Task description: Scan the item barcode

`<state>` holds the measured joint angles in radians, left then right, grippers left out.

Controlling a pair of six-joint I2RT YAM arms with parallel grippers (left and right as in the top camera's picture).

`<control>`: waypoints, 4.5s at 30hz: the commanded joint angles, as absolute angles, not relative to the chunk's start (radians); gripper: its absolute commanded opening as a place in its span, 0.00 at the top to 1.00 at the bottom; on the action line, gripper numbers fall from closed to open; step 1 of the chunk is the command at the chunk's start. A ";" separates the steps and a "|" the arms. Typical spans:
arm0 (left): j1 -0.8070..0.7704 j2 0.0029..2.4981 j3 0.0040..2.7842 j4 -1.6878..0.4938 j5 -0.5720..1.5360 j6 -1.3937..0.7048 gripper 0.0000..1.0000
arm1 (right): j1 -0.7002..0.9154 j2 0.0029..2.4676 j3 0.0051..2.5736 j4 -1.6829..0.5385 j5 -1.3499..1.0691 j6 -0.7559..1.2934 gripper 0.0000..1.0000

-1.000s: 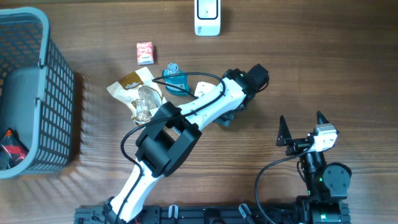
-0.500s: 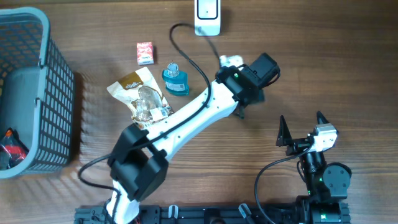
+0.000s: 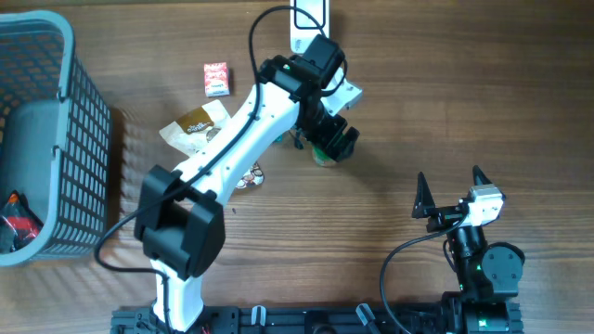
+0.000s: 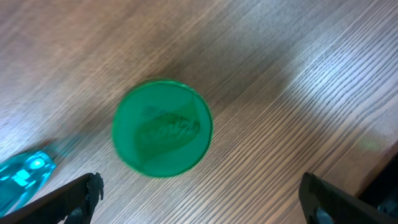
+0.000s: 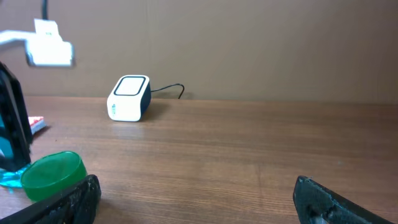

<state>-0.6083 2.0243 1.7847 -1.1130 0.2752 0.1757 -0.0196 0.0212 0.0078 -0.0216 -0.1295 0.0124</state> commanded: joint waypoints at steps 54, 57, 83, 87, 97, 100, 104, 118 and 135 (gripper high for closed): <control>-0.677 2.273 1.786 -0.952 0.032 -0.931 0.43 | -0.021 0.016 0.017 -0.017 -0.123 0.001 0.00; -0.684 2.273 1.786 -0.945 0.052 -1.188 0.46 | -0.021 0.016 0.017 -0.017 -0.123 0.001 0.00; -0.685 2.250 1.905 -0.856 -0.081 -1.072 0.00 | -0.021 0.016 0.017 -0.017 -0.123 0.001 0.00; -0.667 2.138 2.138 -0.997 -0.160 -0.773 0.00 | -0.021 0.016 0.017 -0.017 -0.123 0.001 0.00; 0.073 1.575 2.360 -1.536 -0.370 -0.718 0.00 | -0.021 0.016 0.017 -0.017 -0.123 0.001 0.00; 0.400 1.579 2.354 -1.613 -0.226 -0.575 0.00 | -0.021 0.016 0.017 -0.017 -0.123 0.001 0.00; 0.630 1.602 2.286 -1.602 0.014 -0.261 0.00 | -0.021 0.016 0.017 -0.017 -0.123 0.001 0.00; 0.840 1.575 1.463 -1.156 0.104 -0.130 0.00 | -0.021 0.016 0.017 -0.017 -0.123 0.000 0.00; 0.876 1.751 1.339 -0.854 -0.241 0.109 0.00 | -0.021 0.016 0.017 -0.017 -0.123 0.001 0.00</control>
